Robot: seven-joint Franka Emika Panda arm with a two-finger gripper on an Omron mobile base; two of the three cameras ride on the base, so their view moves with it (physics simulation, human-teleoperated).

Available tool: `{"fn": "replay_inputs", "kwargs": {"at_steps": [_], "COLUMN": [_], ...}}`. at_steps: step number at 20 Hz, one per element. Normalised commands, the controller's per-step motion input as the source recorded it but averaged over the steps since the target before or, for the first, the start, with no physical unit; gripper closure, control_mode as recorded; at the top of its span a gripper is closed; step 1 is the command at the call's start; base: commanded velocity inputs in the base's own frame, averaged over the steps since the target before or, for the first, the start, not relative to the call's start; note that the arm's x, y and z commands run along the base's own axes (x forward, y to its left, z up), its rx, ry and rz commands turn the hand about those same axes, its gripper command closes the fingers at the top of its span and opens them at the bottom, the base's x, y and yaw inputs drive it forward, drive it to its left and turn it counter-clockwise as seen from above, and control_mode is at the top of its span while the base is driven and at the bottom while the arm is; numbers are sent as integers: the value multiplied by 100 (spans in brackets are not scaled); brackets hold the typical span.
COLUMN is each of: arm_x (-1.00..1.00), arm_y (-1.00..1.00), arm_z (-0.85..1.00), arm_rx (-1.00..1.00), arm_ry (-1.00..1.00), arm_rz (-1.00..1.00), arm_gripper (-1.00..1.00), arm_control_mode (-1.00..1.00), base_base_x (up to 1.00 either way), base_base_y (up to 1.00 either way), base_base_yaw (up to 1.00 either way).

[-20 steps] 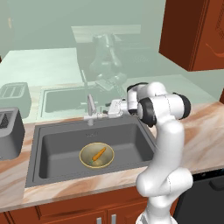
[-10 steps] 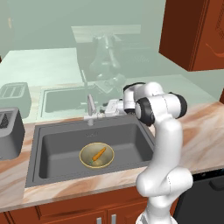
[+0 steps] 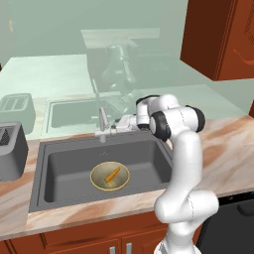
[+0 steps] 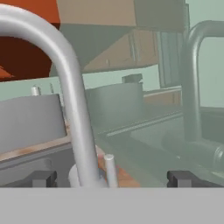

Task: Pick the carrot from the cabinet and place it in the bowl. Then pick the bowl and place it in the sink. Then turn on the sink facuet.

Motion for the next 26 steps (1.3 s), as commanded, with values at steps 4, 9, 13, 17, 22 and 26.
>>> {"fn": "replay_inputs", "kwargs": {"at_steps": [4, 9, 13, 17, 22, 26], "arm_x": [38, 32, 22, 13, 15, 10], "arm_y": [0, 0, 0, 0, -10, -41], "arm_z": [-15, 0, 0, 0, 0, 0], "arm_rx": [0, 0, 0, 1, 4, 7], "arm_ry": [4, 2, 3, 8, 12, 12], "arm_rz": [-1, -1, 0, 0, 0, -1], "arm_gripper": [-100, -100, -100, 100, 100, 100], "arm_control_mode": [-100, -100, -100, -100, -100, -100], "base_base_x": [0, 0, 0, 0, 0, 0], "base_base_y": [0, 0, 0, 0, 0, 0], "base_base_yaw": [0, 0, 0, 0, 0, 0]}}
